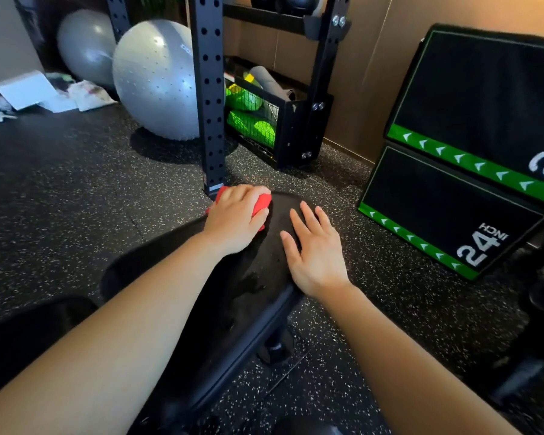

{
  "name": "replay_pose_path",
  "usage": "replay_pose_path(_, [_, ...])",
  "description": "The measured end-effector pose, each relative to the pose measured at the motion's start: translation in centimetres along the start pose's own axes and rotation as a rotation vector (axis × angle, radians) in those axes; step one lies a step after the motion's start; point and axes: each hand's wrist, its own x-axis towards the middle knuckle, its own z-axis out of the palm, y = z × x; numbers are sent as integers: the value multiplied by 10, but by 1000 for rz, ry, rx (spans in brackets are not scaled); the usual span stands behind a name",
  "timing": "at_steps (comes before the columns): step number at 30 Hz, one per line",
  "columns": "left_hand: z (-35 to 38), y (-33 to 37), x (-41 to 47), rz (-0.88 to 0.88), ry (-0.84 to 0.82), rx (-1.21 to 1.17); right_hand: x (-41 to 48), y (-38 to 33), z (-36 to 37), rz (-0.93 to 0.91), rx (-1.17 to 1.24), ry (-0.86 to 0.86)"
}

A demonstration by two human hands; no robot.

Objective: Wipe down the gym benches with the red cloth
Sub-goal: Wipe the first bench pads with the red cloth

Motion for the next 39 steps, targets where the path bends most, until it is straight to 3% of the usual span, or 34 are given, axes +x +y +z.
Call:
replay_pose_path(7, [4, -7, -45, 91, 51, 47, -8, -3, -1, 17, 23, -13])
replay_pose_path(20, [12, 17, 25, 69, 4, 37, -1, 2, 14, 15, 96, 174])
replay_pose_path(27, [17, 22, 39, 76, 10, 1, -1, 1, 8, 31, 95, 95])
replay_pose_path(39, [4, 12, -48, 157, 28, 22, -10, -5, 2, 73, 53, 43])
